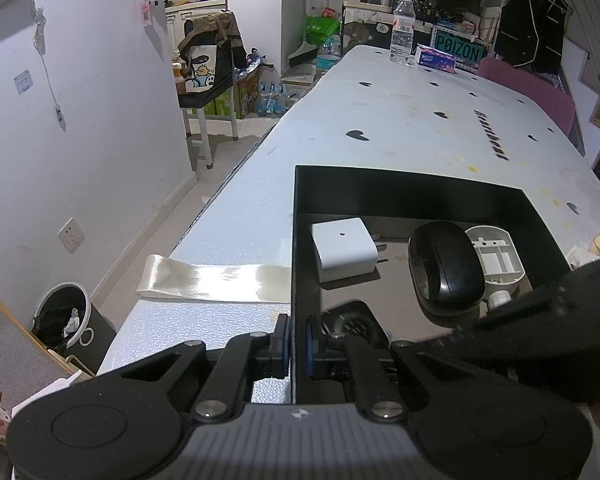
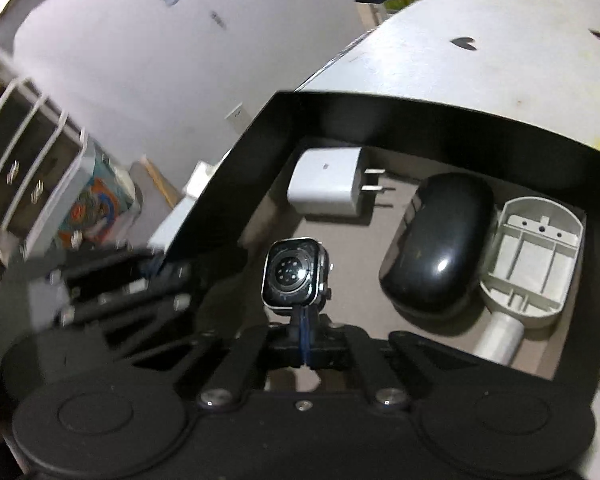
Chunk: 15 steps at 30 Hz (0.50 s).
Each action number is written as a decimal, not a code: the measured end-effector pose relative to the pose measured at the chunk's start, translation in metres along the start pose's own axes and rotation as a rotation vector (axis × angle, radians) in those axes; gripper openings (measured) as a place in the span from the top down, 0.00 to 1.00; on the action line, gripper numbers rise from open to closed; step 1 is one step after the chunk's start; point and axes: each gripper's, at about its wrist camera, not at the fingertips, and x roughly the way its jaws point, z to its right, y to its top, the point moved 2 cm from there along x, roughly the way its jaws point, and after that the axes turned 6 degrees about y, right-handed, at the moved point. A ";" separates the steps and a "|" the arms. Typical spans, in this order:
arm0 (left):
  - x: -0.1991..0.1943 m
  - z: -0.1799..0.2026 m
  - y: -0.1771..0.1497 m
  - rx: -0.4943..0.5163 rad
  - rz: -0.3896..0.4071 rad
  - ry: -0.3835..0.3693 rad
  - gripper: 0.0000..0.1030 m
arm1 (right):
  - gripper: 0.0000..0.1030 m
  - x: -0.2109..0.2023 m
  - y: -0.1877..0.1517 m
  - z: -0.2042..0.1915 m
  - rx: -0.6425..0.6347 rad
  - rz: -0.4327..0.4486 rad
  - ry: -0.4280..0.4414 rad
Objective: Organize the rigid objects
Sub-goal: 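Carry the smartwatch into the box and release it beside the plug adapter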
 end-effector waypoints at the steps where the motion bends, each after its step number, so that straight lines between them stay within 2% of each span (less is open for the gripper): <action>1: 0.000 0.000 0.000 0.000 0.000 0.000 0.93 | 1.00 0.001 0.002 0.001 0.016 0.007 0.002; 6: 0.000 0.000 0.000 0.000 0.000 0.000 0.93 | 0.99 -0.001 0.005 0.004 0.037 0.024 -0.002; 11: 0.000 0.000 0.000 0.001 0.000 0.003 0.93 | 0.99 -0.030 -0.003 0.000 0.023 0.093 -0.041; 15: 0.000 0.001 0.000 0.000 -0.001 0.002 0.93 | 0.89 -0.060 -0.012 -0.007 0.003 0.156 -0.084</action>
